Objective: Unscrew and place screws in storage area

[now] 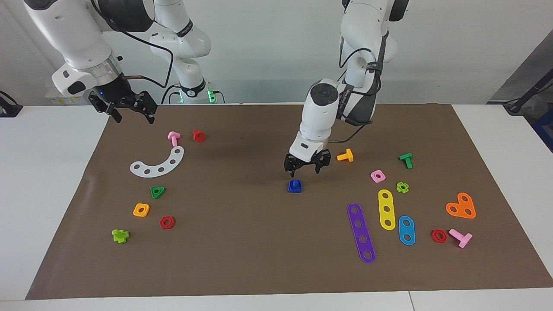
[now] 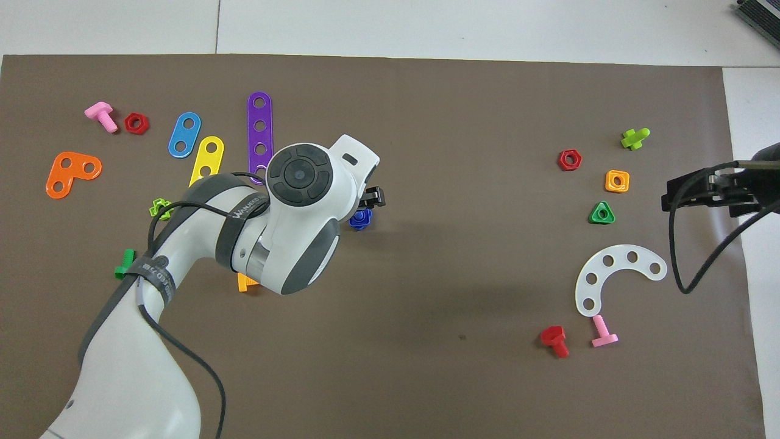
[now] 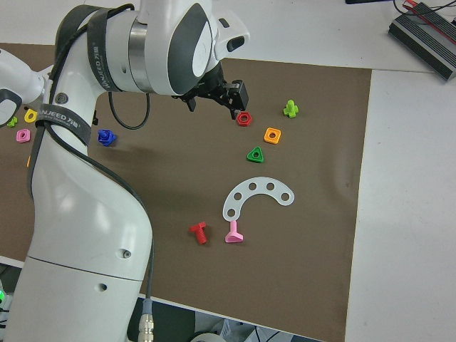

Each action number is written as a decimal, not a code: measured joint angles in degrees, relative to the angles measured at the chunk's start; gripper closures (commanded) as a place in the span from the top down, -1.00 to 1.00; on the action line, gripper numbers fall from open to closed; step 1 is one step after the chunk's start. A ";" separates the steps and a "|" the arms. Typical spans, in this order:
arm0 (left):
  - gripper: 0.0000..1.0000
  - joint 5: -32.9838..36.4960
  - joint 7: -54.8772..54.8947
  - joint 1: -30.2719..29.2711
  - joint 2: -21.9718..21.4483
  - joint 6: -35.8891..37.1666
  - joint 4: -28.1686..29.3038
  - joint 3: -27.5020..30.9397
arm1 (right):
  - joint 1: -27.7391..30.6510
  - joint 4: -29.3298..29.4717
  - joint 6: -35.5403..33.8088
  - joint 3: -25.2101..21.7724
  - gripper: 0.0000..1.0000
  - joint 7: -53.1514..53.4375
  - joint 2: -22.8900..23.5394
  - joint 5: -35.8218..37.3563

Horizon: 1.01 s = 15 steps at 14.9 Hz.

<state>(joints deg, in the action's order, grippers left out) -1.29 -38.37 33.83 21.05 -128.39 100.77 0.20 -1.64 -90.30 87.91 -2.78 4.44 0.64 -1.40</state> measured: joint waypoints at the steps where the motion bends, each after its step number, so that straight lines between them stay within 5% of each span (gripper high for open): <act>1: 0.90 0.00 0.00 0.17 1.17 -1.36 -0.03 0.02 | 0.00 0.00 0.00 0.00 1.00 0.00 0.00 0.00; 15: 0.51 0.12 1.10 1.98 5.12 -4.90 1.01 0.01 | 0.00 0.00 0.00 0.00 1.00 0.00 0.00 0.00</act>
<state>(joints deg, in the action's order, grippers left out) -1.18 -37.26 35.80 26.17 -133.29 101.78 0.21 -1.64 -90.30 87.91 -2.78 4.44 0.64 -1.40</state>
